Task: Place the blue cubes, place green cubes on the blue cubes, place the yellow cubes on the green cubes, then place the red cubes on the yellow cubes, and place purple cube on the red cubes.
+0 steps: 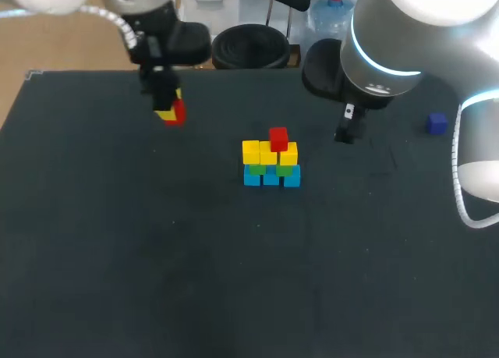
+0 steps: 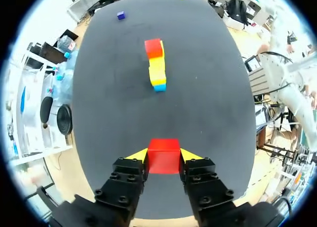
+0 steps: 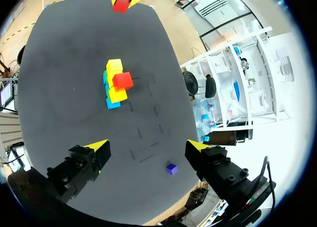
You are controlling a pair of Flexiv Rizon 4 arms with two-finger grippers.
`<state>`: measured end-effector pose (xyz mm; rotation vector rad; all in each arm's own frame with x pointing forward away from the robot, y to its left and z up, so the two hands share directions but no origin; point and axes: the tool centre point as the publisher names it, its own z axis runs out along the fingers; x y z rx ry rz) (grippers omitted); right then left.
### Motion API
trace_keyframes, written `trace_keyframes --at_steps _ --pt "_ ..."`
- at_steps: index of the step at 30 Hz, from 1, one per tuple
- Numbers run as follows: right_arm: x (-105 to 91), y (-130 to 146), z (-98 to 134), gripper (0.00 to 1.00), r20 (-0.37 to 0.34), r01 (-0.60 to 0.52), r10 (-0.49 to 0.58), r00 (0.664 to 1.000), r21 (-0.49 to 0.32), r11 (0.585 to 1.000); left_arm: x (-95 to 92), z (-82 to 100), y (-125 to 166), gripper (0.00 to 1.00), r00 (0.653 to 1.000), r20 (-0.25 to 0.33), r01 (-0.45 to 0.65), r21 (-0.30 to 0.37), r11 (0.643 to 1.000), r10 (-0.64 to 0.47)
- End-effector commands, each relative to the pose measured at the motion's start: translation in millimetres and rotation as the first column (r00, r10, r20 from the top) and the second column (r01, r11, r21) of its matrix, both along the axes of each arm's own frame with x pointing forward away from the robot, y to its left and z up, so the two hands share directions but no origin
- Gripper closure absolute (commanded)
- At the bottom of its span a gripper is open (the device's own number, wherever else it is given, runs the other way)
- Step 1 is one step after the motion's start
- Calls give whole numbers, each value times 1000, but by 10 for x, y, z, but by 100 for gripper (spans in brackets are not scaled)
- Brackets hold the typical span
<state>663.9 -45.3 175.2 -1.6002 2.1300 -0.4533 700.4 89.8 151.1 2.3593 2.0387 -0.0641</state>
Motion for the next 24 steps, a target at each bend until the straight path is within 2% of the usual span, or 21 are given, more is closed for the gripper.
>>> trace_keyframes --at_steps 1,9,11,16,24 --pt "-12 -10 -8 0 6 0 0 1000 3 1000 45 -83 -235 100 992 -125 11 56 998 -4" --pt "-12 -10 -8 0 6 0 0 1000 3 1000 -59 -286 -401 100 988 -145 -39 55 998 47" --pt "-12 -10 -8 0 6 0 0 1000 3 1000 -66 -297 -420 100 989 -128 -69 69 995 77" --pt "-12 -10 -8 0 6 0 0 1000 3 1000 -52 -341 -467 100 985 -137 -96 68 993 104" --pt "-12 -10 -8 0 6 0 0 1000 3 1000 -43 -383 -619 100 981 -120 -140 125 982 155"
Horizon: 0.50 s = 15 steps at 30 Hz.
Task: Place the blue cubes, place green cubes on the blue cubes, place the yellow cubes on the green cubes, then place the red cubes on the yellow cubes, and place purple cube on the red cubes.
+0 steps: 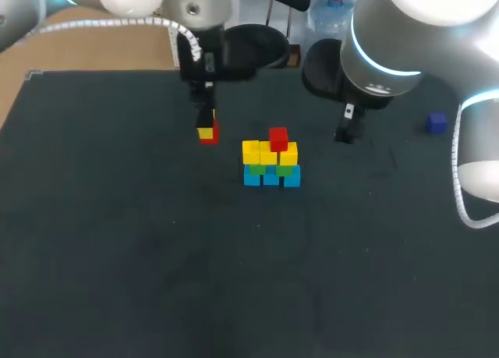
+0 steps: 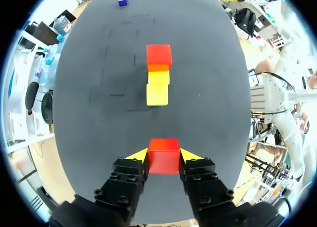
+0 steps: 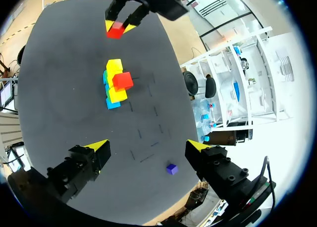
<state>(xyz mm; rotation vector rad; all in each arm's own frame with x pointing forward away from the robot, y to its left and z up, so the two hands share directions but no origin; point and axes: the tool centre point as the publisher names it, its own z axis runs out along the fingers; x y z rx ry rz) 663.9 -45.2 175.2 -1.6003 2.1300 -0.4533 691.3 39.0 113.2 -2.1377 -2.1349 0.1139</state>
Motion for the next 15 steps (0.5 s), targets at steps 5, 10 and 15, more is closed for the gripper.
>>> trace_keyframes --at_steps 5,10,15 --pt "-11 -10 -8 0 6 0 0 1000 3 1000 33 -41 -234 100 1000 -9 -10 33 999 11" --pt "-11 -10 -8 0 6 0 0 1000 3 1000 39 -49 -304 100 1000 -13 -15 30 999 16" --pt "-11 -10 -8 0 6 0 0 1000 3 1000 40 -44 -355 100 1000 -11 -21 29 999 22"
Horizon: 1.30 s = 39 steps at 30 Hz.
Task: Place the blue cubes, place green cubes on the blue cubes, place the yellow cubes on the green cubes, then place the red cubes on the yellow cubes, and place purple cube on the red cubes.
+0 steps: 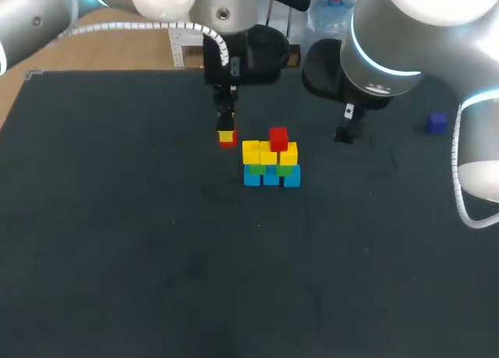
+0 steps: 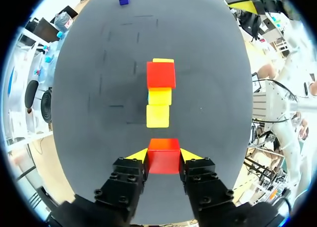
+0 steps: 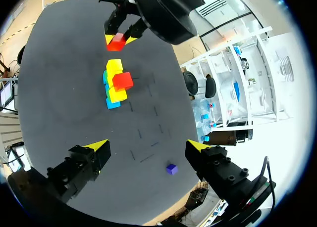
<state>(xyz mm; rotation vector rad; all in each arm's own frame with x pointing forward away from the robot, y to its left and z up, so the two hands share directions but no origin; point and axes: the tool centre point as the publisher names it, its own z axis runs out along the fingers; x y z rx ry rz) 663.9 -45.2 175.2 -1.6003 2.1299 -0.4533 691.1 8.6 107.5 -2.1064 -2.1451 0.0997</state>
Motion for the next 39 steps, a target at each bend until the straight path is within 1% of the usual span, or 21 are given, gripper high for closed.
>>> trace_keyframes --at_steps 1,11,13,15,17,19,21,25,30,32,36,39 --pt "-11 -10 -8 0 6 0 0 1000 3 1000 42 19 -59 100 1000 -6 -4 9 1000 4" --pt "-11 -10 -8 0 6 0 0 1000 3 1000 13 -5 -90 100 1000 0 3 -8 1000 -3" --pt "-8 -3 211 0 31 -25 25 999 5 1000 12 -8 -95 100 1000 0 6 -9 1000 -6" --pt "-25 -49 431 0 77 -26 21 997 58 998 10 -12 -106 100 1000 1 13 -10 1000 -13" --pt "-53 -120 604 0 109 -14 9 994 47 999 10 -5 -121 100 1000 2 21 -13 1000 -21" --pt "-81 -210 712 0 125 -2 -7 992 68 998 15 7 -127 100 1000 6 25 -14 1000 -25" --pt "-111 -275 764 0 133 16 -24 991 62 998 17 9 -128 100 1000 8 28 -15 1000 -28" --pt "-179 -379 827 0 144 46 -56 988 74 996 23 12 -132 100 999 12 32 -14 999 -32" --pt "-269 -490 965 0 196 79 -97 976 96 992 25 -1 -171 100 999 11 43 -14 999 -43" --pt "-304 -565 990 0 212 105 -120 970 82 991 29 6 -198 100 999 13 51 -15 999 -50" --pt "-352 -757 943 0 211 172 -180 961 59 983 39 22 -266 100 998 19 62 -15 998 -62" --pt "-378 -895 880 0 198 212 -218 956 50 976 43 41 -307 100 997 24 70 -15 997 -70"
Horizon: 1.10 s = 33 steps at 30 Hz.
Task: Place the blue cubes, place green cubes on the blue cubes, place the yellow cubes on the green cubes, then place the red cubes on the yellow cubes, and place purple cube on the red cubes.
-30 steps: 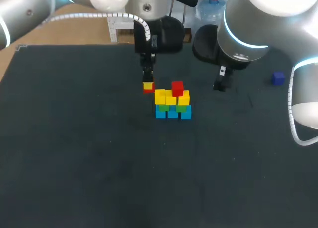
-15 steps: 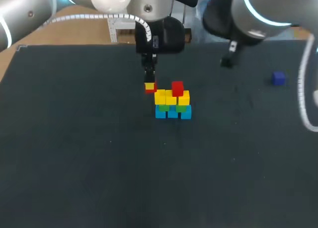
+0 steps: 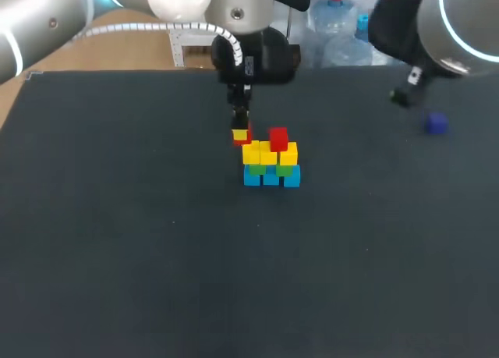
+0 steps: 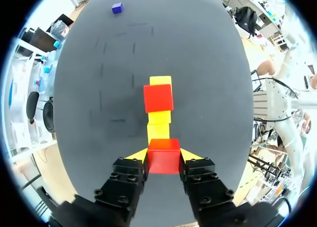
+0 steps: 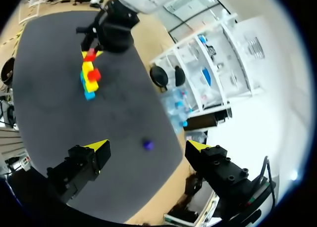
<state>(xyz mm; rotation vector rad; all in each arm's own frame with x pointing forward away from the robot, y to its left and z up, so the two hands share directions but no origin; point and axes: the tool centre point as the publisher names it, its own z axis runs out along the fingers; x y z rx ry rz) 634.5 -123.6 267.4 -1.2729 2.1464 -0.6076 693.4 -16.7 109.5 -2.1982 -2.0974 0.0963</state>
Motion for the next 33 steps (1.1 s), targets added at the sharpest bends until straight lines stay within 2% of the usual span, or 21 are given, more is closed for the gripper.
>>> trace_keyframes --at_steps 1,11,22,33 --pt "-95 -150 -59 0 5 35 -35 999 -13 999 21 24 -60 100 1000 1 7 10 1000 -7" --pt "-136 -410 -131 0 5 122 -122 993 -8 992 3 -9 -152 100 1000 -5 19 22 1000 -19" --pt "-229 -723 110 0 65 203 -201 977 -17 979 -5 -12 -200 100 1000 -8 29 26 999 -29" --pt "-310 -880 88 0 69 248 -247 966 -3 969 -51 -75 -239 100 999 -19 28 27 999 -28"
